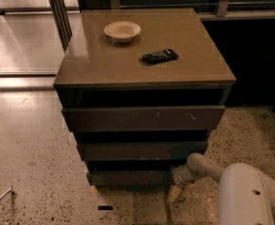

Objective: Open bottom drawer

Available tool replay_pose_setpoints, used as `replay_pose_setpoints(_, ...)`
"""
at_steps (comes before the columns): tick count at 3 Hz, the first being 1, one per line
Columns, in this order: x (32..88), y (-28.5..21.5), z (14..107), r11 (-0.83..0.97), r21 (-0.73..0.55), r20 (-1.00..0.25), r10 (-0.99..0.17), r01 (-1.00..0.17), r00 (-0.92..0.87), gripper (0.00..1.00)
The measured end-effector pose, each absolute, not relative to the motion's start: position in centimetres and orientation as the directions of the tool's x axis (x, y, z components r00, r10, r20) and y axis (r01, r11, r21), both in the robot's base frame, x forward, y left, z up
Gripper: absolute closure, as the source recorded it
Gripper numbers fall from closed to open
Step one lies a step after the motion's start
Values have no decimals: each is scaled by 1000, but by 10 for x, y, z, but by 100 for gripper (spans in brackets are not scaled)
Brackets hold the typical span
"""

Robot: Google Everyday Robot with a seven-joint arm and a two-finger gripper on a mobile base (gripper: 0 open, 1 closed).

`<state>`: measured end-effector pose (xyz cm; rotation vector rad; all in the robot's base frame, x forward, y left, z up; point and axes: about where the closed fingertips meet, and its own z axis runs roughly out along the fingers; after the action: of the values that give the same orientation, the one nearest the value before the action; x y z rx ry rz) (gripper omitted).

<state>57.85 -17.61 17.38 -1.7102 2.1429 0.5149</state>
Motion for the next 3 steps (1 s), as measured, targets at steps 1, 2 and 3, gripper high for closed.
replay_pose_setpoints(1, 561, -179, 175, 211, 105, -480, -845, -972, -236, 0)
replay_pose_setpoints(2, 543, -183, 175, 216, 149, -479, -838, -965, -262, 0)
replay_pose_setpoints(3, 526, -187, 177, 220, 189, -472, -834, -957, -285, 0)
